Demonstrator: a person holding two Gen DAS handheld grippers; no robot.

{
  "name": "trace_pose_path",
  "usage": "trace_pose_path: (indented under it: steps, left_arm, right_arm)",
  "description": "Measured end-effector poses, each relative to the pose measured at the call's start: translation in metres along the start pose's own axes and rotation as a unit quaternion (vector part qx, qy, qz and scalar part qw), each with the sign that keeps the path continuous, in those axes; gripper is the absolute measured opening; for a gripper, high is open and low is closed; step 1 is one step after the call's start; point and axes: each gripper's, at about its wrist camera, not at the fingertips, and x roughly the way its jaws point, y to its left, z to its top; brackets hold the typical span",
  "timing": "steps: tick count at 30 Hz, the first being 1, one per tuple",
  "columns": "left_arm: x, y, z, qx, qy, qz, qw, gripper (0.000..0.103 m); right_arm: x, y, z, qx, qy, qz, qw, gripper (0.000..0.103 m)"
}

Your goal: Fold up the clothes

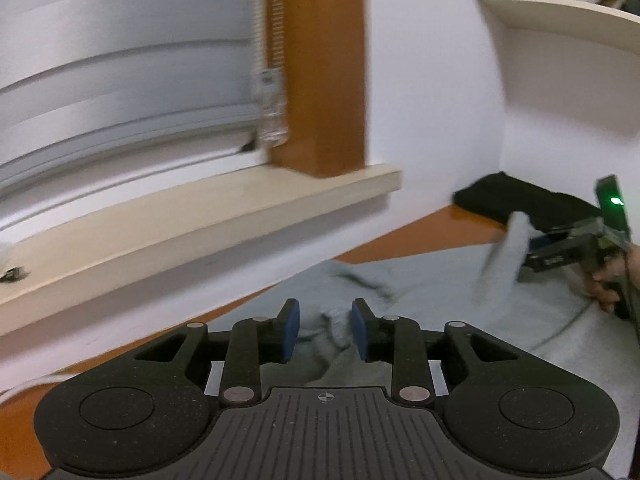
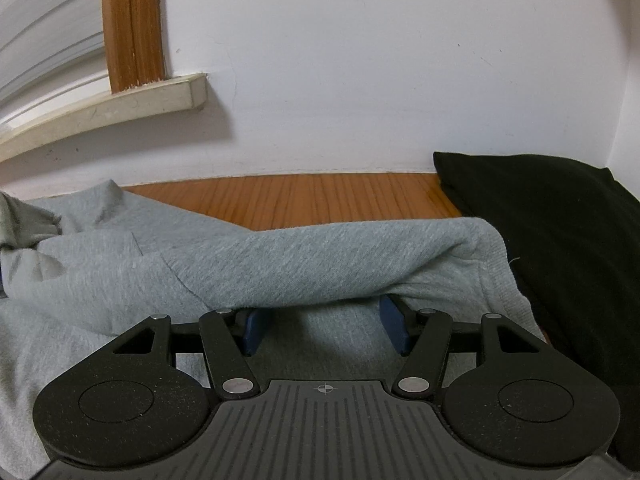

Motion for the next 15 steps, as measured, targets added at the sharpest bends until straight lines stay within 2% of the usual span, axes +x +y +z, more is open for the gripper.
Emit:
trace_pose_path:
  steps: [4,7,8,9,11,12,15]
  left_arm:
    - [-0.004,-0.021,-0.001,0.017,-0.03,0.004,0.9994,0.028]
    - [0.001,-0.033,0.0,0.031,-0.016,-0.007,0.9994,0.028]
    - [0.006,-0.036,-0.001,0.037,-0.006,-0.007,0.9993,0.031]
    - [0.013,-0.039,-0.003,0.046,0.007,-0.003,0.9989,0.038]
    - [0.03,-0.045,-0.009,0.072,0.035,0.007,0.9968,0.075]
    - [0.036,-0.047,-0.012,0.084,0.046,0.016,0.9953,0.076]
    - [0.049,-0.048,-0.02,0.112,0.064,0.046,0.9906,0.049]
  right_arm:
    - [0.0,0.0,0.0,0.0,0.0,0.0,1.0,0.059]
    - [0.0,0.0,0.0,0.001,0.0,0.0,1.0,0.059]
    - [0.0,0.0,0.0,0.001,0.0,0.001,1.0,0.059]
    - [0.0,0.0,0.0,0.001,0.0,0.001,1.0,0.059]
    - [0.0,0.0,0.0,0.0,-0.001,0.0,1.0,0.059]
    - [0.0,0.0,0.0,0.0,-0.001,0.0,1.0,0.059]
    - [0.001,0.0,0.0,0.0,-0.001,0.0,1.0,0.059]
